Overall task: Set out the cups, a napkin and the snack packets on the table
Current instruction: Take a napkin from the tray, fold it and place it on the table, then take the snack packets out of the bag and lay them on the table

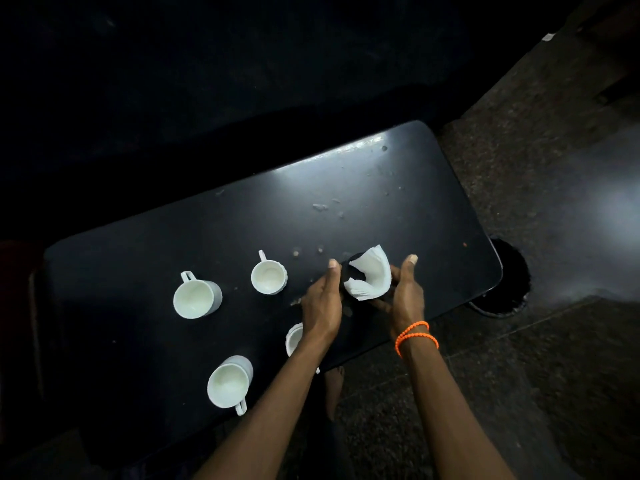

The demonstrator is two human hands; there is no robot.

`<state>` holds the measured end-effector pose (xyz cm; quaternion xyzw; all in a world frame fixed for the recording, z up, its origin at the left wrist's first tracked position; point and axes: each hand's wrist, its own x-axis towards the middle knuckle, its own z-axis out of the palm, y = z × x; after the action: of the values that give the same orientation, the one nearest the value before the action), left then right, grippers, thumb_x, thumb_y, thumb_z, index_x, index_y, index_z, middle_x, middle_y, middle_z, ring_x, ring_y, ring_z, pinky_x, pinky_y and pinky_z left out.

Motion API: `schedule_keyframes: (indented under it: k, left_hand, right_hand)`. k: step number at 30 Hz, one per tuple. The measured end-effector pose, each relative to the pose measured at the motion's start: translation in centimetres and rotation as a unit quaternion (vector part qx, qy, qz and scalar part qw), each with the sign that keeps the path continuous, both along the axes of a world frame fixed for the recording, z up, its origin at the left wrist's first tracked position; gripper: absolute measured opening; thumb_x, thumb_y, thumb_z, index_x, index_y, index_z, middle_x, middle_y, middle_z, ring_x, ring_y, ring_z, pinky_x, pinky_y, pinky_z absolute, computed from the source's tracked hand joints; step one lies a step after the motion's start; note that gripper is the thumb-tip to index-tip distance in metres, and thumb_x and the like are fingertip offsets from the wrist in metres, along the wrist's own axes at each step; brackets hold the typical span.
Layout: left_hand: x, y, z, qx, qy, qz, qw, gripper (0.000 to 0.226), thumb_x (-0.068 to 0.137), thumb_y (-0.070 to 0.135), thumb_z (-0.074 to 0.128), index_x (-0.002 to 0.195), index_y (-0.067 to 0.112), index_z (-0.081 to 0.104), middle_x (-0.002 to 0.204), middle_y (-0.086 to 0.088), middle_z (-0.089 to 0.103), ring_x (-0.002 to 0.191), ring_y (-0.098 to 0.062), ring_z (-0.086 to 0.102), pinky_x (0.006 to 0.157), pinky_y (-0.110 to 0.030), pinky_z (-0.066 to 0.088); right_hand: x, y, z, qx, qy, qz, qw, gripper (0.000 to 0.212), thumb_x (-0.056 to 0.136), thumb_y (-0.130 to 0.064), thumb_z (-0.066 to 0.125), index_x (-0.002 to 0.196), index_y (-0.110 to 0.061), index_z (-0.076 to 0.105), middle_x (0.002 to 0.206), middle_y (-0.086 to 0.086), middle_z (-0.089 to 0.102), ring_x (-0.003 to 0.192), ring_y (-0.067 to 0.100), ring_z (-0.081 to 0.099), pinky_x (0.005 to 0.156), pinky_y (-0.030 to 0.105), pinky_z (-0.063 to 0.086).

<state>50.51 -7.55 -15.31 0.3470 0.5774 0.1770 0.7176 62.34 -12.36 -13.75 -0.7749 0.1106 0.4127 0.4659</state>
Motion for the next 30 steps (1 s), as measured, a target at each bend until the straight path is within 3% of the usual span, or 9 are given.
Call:
schedule_keyframes:
  k: [3, 6, 8, 11, 14, 16, 19, 23, 30]
  left_hand:
    - [-0.3, -0.2, -0.1, 0.002, -0.001, 0.011, 1.000, 0.078, 0.080, 0.083, 0.046, 0.123, 0.024, 0.075, 0.132, -0.003, 0.074, 0.131, -0.024, 0.064, 0.117, -0.050, 0.045]
    - [-0.4, -0.1, 0.1, -0.004, 0.002, 0.013, 1.000, 0.082, 0.080, 0.082, 0.045, 0.126, 0.021, 0.074, 0.133, -0.003, 0.073, 0.131, -0.024, 0.064, 0.117, -0.049, 0.044]
    - [-0.4, 0.1, 0.5, -0.009, 0.007, 0.013, 1.000, 0.078, 0.082, 0.078, 0.045, 0.125, 0.020, 0.074, 0.132, -0.004, 0.074, 0.131, -0.023, 0.064, 0.117, -0.049, 0.045]
    - [-0.6, 0.6, 1.6, -0.010, 0.024, 0.013, 1.000, 0.050, 0.085, 0.064, 0.048, 0.101, 0.028, 0.079, 0.124, -0.001, 0.076, 0.125, -0.024, 0.066, 0.115, -0.051, 0.047]
    - [-1.6, 2.2, 3.1, 0.006, 0.027, 0.044, 0.999, 0.038, 0.088, 0.056, 0.052, 0.095, 0.031, 0.079, 0.121, 0.001, 0.075, 0.123, -0.024, 0.066, 0.114, -0.051, 0.048]
    - [-3.0, 3.6, 4.1, 0.026, 0.024, 0.062, 0.997, 0.033, 0.099, 0.048, 0.054, 0.101, 0.027, 0.079, 0.121, 0.000, 0.075, 0.123, -0.022, 0.065, 0.113, -0.052, 0.048]
    - [-6.0, 5.9, 5.4, 0.051, 0.027, 0.091, 0.994, 0.033, 0.107, 0.041, 0.051, 0.093, 0.027, 0.077, 0.108, -0.005, 0.078, 0.109, -0.025, 0.070, 0.104, -0.052, 0.054]
    - [-11.9, 9.0, 7.7, 0.056, 0.017, 0.160, 0.985, 0.036, 0.108, 0.040, 0.049, 0.102, 0.019, 0.077, 0.111, -0.003, 0.077, 0.109, -0.022, 0.071, 0.098, -0.047, 0.058]
    - [-25.7, 14.3, 9.6, 0.074, 0.040, 0.305, 0.949, 0.046, 0.110, 0.040, 0.044, 0.117, 0.005, 0.073, 0.124, -0.012, 0.073, 0.117, -0.024, 0.067, 0.095, -0.045, 0.057]
  right_hand:
    - [-0.3, 0.0, 0.1, -0.006, 0.000, 0.002, 1.000, 0.074, 0.095, -0.076, 0.031, 0.100, -0.023, 0.083, 0.093, 0.001, 0.082, 0.088, 0.019, 0.079, 0.060, 0.028, 0.060]
    - [-0.5, -0.2, 0.2, 0.005, 0.012, -0.016, 1.000, 0.072, 0.097, -0.073, 0.033, 0.100, -0.021, 0.082, 0.094, 0.000, 0.082, 0.089, 0.019, 0.079, 0.060, 0.028, 0.060]
    - [-0.6, -0.3, 0.1, -0.002, 0.006, -0.027, 1.000, 0.070, 0.099, -0.070, 0.033, 0.096, -0.020, 0.081, 0.096, 0.002, 0.082, 0.092, 0.020, 0.077, 0.072, 0.035, 0.062]
    - [-0.2, -0.2, 0.5, -0.090, -0.120, -0.048, 0.988, 0.065, 0.101, -0.066, 0.036, 0.096, -0.018, 0.080, 0.105, 0.006, 0.080, 0.099, 0.025, 0.072, 0.098, 0.042, 0.054]
    - [-0.1, 1.2, 2.6, -0.098, -0.254, -0.061, 0.960, 0.059, 0.103, -0.056, 0.045, 0.103, -0.006, 0.077, 0.108, 0.017, 0.076, 0.095, 0.024, 0.064, 0.086, 0.032, 0.044]
    - [-1.1, 2.9, 4.2, -0.070, -0.351, -0.020, 0.933, 0.052, 0.103, -0.048, 0.051, 0.099, -0.003, 0.075, 0.105, 0.025, 0.073, 0.094, 0.028, 0.063, 0.082, 0.034, 0.042]
    - [-3.5, 6.0, 6.7, -0.037, -0.458, 0.050, 0.887, 0.044, 0.102, -0.041, 0.056, 0.111, -0.002, 0.074, 0.111, 0.026, 0.071, 0.109, 0.038, 0.063, 0.094, 0.038, 0.044]
    - [-9.0, 11.0, 8.7, 0.023, -0.504, 0.129, 0.854, 0.044, 0.099, -0.046, 0.056, 0.115, -0.008, 0.073, 0.116, 0.016, 0.073, 0.114, 0.035, 0.062, 0.104, 0.045, 0.044]
    - [-25.6, 19.9, 8.5, 0.193, -0.520, 0.309, 0.772, 0.032, 0.097, -0.032, 0.067, 0.105, -0.002, 0.076, 0.105, 0.017, 0.076, 0.100, 0.036, 0.070, 0.096, 0.047, 0.052]
